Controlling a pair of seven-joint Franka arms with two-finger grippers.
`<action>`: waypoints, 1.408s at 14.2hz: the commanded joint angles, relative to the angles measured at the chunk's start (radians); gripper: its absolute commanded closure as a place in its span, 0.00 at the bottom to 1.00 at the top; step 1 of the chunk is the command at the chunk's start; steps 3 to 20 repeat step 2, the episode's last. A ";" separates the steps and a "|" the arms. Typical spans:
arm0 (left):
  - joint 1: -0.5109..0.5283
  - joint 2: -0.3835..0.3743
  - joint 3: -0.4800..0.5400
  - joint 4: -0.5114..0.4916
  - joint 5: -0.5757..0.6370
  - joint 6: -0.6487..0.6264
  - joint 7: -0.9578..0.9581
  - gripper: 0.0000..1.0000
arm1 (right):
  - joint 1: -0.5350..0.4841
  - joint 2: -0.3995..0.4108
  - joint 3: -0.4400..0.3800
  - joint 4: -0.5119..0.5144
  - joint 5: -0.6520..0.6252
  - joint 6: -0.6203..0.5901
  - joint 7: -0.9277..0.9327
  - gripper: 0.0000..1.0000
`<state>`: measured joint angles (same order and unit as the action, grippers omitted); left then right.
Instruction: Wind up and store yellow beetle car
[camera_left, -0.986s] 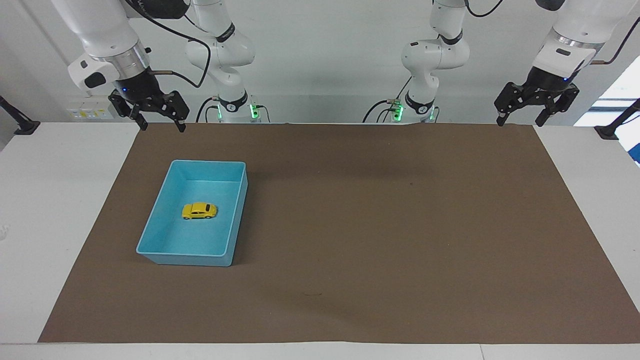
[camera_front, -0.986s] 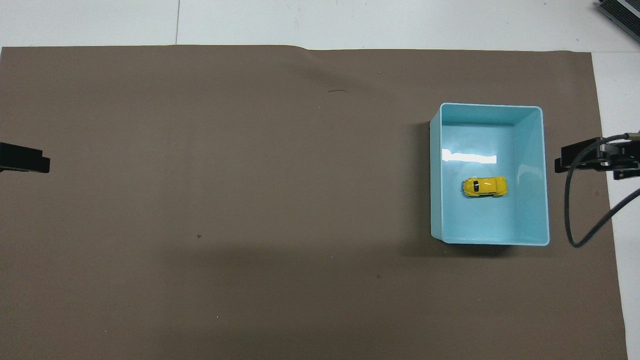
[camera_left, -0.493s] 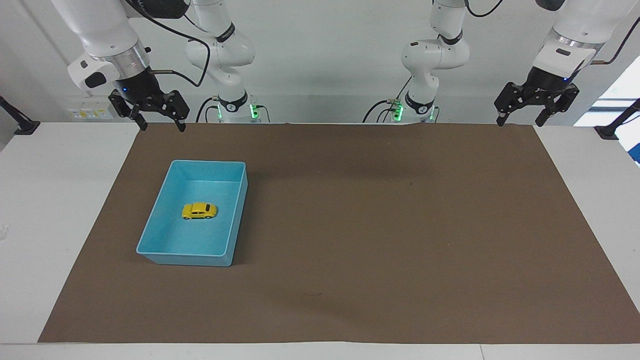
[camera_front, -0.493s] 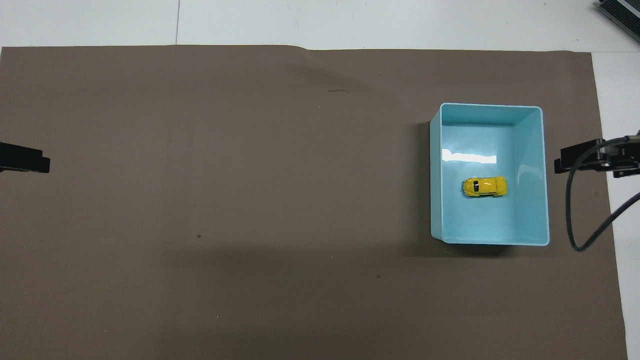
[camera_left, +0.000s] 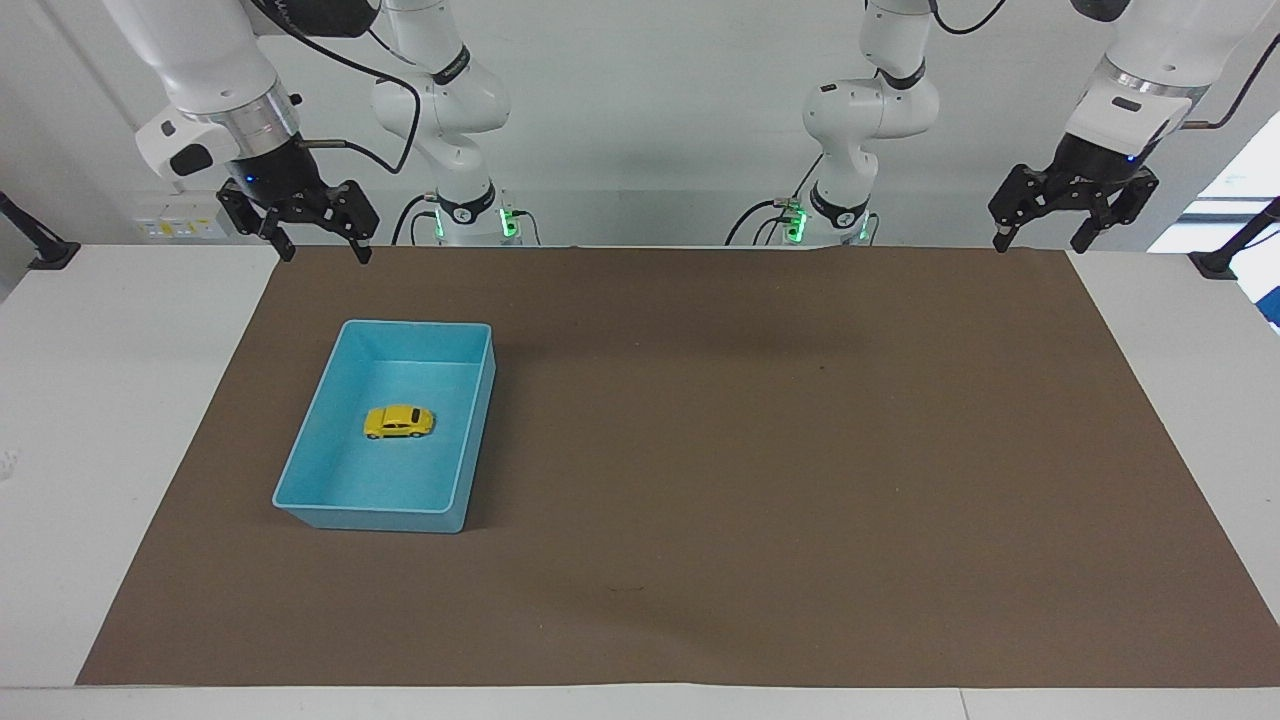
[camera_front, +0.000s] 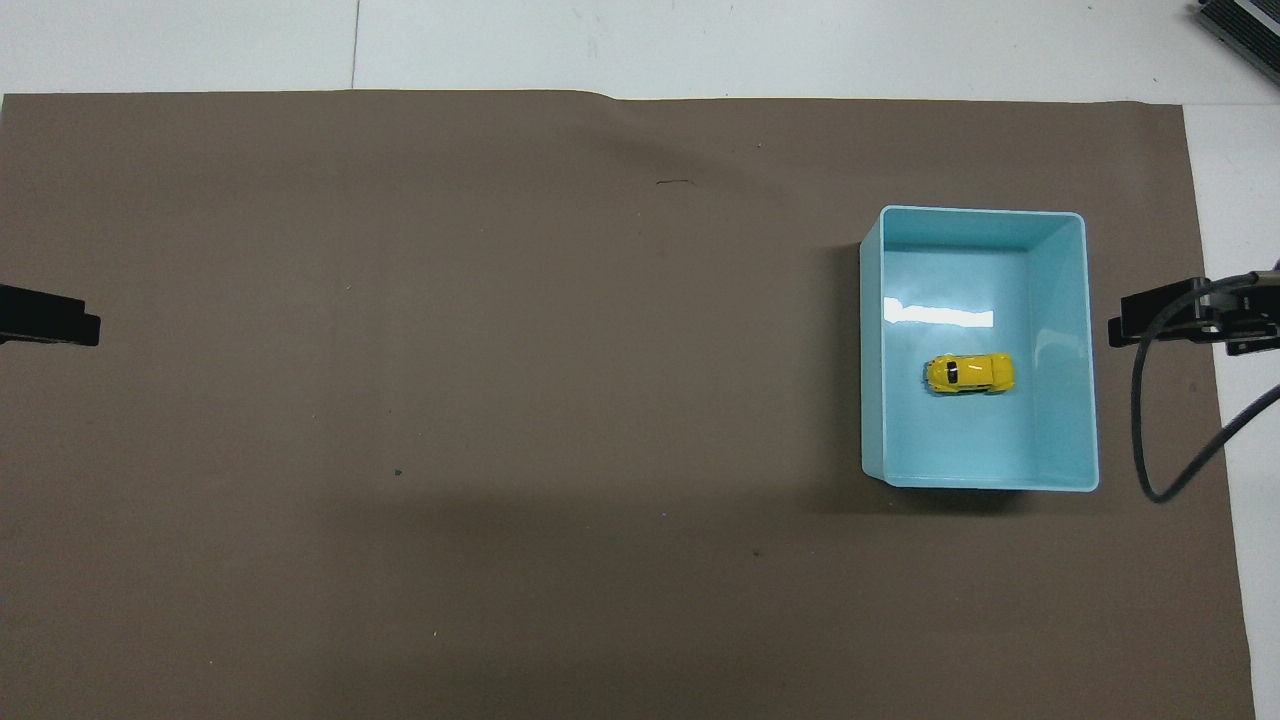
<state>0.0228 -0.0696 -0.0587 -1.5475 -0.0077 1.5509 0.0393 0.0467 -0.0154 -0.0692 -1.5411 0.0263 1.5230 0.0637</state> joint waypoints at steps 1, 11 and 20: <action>0.017 -0.015 -0.009 -0.013 -0.014 -0.011 -0.002 0.00 | -0.014 0.002 0.003 0.012 0.007 -0.006 -0.024 0.00; 0.017 -0.015 -0.009 -0.013 -0.014 -0.011 -0.002 0.00 | -0.013 0.002 0.002 0.012 0.007 -0.004 -0.019 0.00; 0.017 -0.015 -0.009 -0.013 -0.014 -0.011 -0.002 0.00 | -0.013 0.002 0.002 0.012 0.007 -0.004 -0.019 0.00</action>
